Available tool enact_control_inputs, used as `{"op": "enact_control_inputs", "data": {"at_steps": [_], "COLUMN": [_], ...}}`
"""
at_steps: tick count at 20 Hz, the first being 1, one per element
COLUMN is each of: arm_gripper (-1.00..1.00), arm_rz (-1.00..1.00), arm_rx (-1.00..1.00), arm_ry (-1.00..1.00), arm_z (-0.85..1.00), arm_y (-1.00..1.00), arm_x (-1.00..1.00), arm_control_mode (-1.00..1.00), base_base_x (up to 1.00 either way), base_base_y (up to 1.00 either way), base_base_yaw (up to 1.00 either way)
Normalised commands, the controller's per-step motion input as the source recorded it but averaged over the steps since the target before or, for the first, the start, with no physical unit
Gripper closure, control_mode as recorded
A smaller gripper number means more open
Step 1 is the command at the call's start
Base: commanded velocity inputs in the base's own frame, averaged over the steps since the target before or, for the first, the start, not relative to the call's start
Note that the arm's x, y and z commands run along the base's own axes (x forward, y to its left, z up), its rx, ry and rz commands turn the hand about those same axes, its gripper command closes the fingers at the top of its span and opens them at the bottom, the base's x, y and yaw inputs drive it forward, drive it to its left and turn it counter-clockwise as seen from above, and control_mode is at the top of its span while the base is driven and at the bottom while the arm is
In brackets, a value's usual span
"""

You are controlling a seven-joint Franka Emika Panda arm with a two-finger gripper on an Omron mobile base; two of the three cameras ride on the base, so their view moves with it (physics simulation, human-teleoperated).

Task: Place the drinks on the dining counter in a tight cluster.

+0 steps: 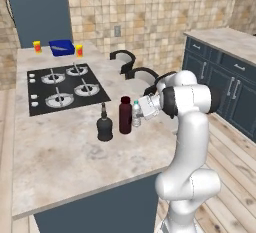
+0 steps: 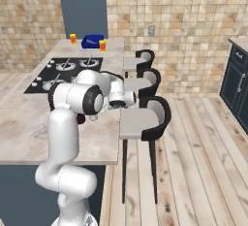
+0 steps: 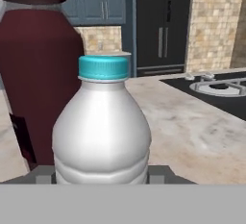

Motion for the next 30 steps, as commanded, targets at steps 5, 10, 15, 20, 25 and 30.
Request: {"op": "enact_control_inputs", "data": {"at_steps": [5, 10, 15, 20, 25, 30], "arm_gripper": [-1.00, -1.00, -1.00, -1.00, -1.00, -1.00], "arm_rz": [0.00, 0.00, 0.00, 0.00, -0.04, -0.04], "arm_rx": [0.00, 0.00, 0.00, 0.00, 0.00, 0.00], "arm_ry": [0.00, 0.00, 0.00, 0.00, 0.00, 0.00], "arm_z": [0.00, 0.00, 0.00, 0.00, 0.05, 0.23], "arm_y": [0.00, 0.00, 0.00, -0.06, -0.44, -0.31], "arm_x": [0.00, 0.00, -0.03, -0.09, -0.02, -0.04], "arm_control_mode": [-1.00, -1.00, -1.00, -1.00, -1.00, -1.00], "base_base_x": [0.00, 0.00, 0.00, 0.00, 0.00, 0.00], "base_base_y": [0.00, 0.00, 0.00, 0.00, 0.00, 0.00], "base_base_yaw": [0.00, 0.00, 0.00, 0.00, 0.00, 0.00]}}
